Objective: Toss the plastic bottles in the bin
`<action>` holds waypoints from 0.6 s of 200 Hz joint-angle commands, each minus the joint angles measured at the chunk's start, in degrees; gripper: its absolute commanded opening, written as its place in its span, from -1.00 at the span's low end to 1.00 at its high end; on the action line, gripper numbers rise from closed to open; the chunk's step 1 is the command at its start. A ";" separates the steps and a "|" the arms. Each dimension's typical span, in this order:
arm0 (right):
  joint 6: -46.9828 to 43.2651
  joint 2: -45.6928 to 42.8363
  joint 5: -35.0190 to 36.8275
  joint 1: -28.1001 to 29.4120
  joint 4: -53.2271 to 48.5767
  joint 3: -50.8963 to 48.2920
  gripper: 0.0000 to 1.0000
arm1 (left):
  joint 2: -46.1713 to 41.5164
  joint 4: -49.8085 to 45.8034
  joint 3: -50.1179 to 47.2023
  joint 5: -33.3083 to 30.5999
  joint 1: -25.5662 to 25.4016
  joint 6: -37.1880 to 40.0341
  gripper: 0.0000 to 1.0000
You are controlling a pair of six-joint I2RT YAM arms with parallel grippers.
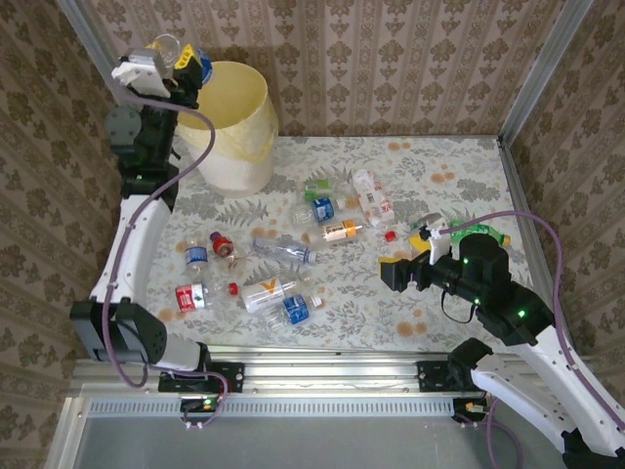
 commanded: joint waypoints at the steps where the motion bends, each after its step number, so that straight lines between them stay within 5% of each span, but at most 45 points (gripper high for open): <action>1: -0.08 -0.92 0.44 0.39 -0.98 1.93 1.00 | 4.64 -7.40 5.56 -3.80 0.96 2.24 0.09; 44: 2.09 -0.93 -0.97 0.39 -0.62 0.88 1.00 | 19.94 -23.95 19.98 -3.39 4.10 -0.19 0.98; 120: 4.79 0.07 0.69 0.39 -1.05 -0.37 1.00 | 2.60 -26.13 17.02 -5.82 0.42 -1.28 1.00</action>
